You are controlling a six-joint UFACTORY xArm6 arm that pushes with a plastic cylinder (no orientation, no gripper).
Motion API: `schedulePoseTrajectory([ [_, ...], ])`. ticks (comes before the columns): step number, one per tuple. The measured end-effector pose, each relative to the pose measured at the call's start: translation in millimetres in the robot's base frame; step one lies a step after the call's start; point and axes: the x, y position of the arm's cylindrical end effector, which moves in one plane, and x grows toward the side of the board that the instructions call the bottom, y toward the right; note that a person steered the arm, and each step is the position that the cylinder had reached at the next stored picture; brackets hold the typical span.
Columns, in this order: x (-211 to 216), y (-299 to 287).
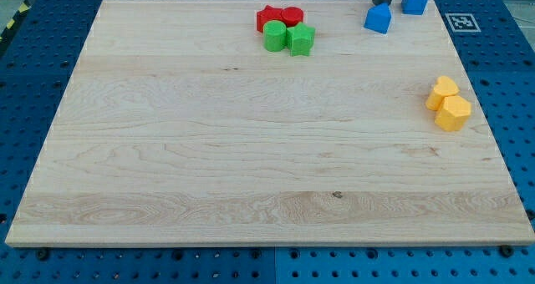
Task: Place the blue triangle left to the yellow blocks
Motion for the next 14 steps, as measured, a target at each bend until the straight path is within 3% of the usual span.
schedulePoseTrajectory([
  [6,12.8,-19.0],
  [10,94.8,-9.1],
  [13,127.3,-21.3],
  [14,120.5,-18.1],
])
